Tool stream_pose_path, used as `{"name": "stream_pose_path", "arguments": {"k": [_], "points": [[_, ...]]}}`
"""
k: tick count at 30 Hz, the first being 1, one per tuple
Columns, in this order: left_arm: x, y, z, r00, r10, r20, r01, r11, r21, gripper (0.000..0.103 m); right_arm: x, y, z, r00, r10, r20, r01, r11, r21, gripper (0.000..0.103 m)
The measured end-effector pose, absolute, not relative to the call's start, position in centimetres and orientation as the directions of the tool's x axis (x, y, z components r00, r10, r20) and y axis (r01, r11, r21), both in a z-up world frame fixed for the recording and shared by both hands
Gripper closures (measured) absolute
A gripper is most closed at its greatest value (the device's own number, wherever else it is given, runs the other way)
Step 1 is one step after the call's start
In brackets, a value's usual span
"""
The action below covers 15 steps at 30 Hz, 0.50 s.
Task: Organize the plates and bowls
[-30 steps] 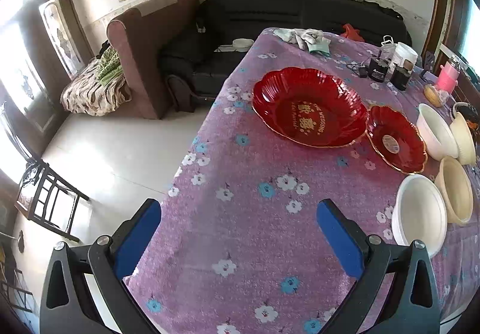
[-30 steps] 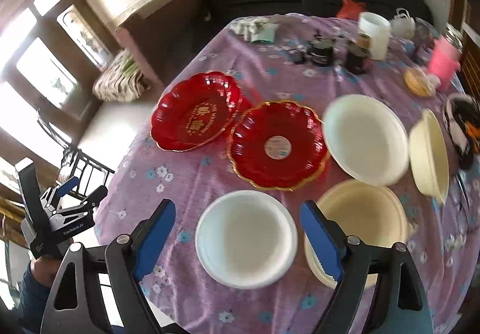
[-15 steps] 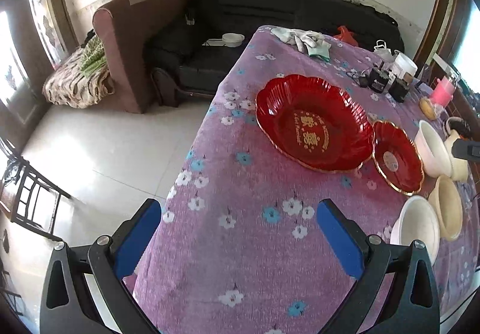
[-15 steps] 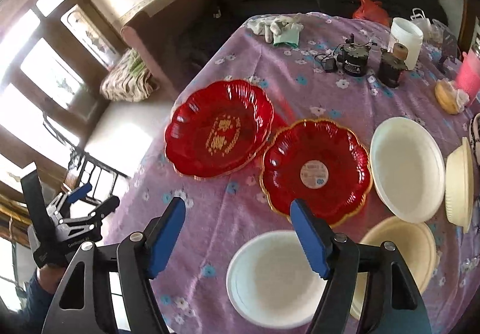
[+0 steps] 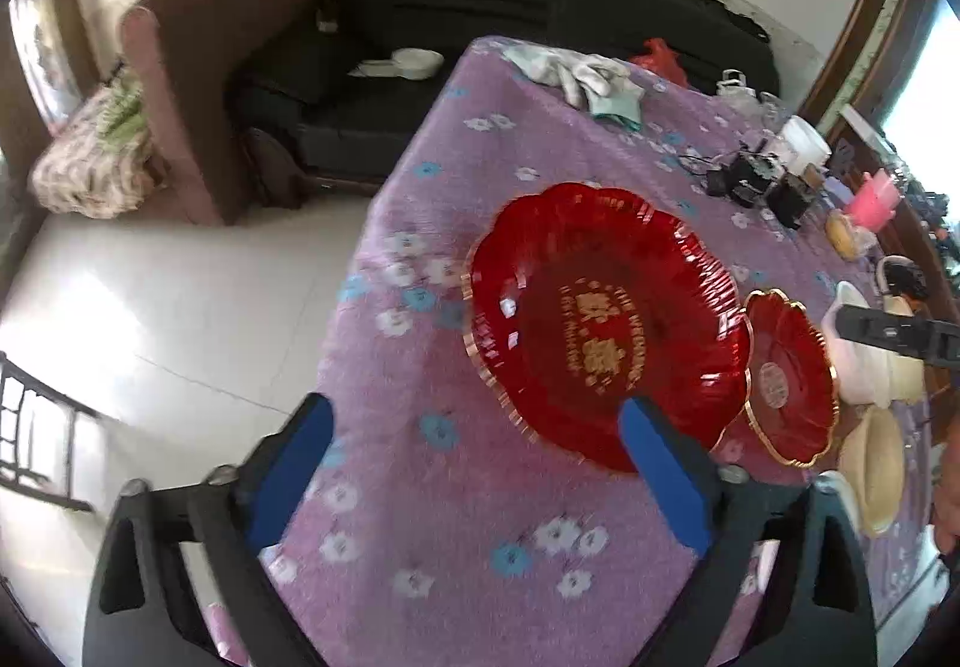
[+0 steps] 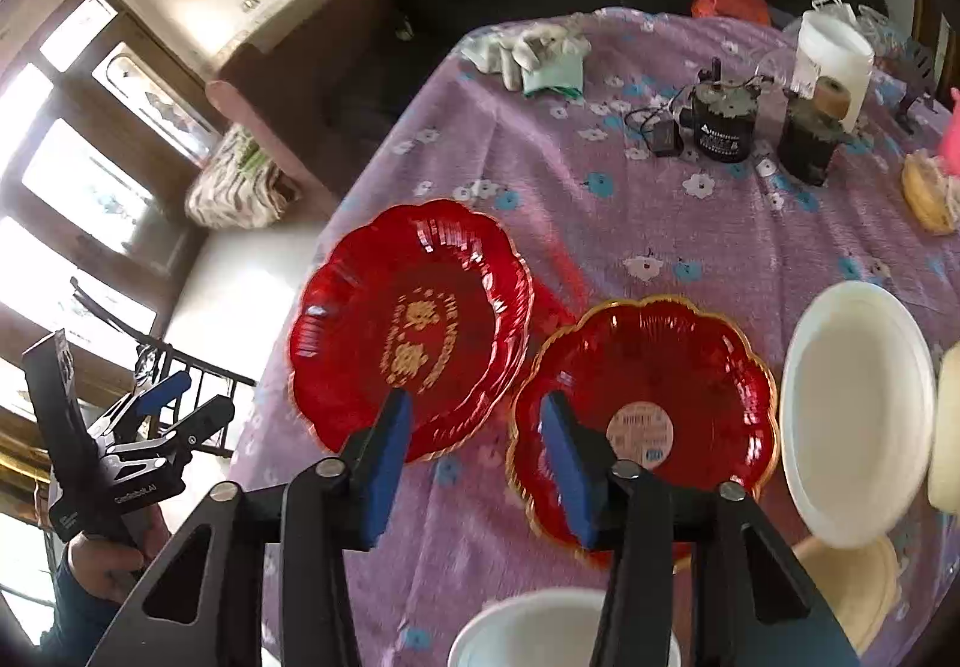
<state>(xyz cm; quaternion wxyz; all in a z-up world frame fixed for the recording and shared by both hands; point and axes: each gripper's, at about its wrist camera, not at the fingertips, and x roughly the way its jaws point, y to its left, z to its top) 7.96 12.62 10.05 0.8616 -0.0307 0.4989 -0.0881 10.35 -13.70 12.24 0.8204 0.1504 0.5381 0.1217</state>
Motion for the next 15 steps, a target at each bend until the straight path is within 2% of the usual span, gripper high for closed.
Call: {"name": "stream_pose_path", "arguments": {"k": [1,3,5,7,12,15], "points": [[8.6,12.6,9.8,0.475,-0.186,-0.860,0.119,0.982,-0.147,0.028,10.9,-13.7,11.9,0.386,0.360,-0.850,-0.036,0.926,0.376,0.059],[10.0,12.6,8.8,0.437,-0.217,-0.873,0.116,0.976,-0.184,0.033,12.0,-13.7,11.1,0.370,0.362,-0.856,-0.031,0.925,0.378,0.065],[10.8,12.8,8.2,0.420,-0.235,-0.877,0.109,0.972,-0.209,0.034,13.1,-13.8,10.4,0.364,0.364,-0.857,-0.021,0.923,0.383,0.066],[11.6,12.8,7.5,0.396,-0.256,-0.882,0.113,0.967,-0.230,0.044,14.1,-13.8,9.9,0.357,0.365,-0.860,-0.017,0.923,0.385,0.067],[13.2,12.5,6.0,0.360,-0.273,-0.892,0.116,0.962,-0.247,0.059,16.1,-13.7,8.4,0.331,0.363,-0.871,-0.009,0.924,0.382,0.072],[13.6,12.4,5.6,0.355,-0.294,-0.887,0.120,0.956,-0.268,0.061,16.8,-13.7,7.5,0.320,0.352,-0.880,-0.002,0.929,0.371,0.072]]}}
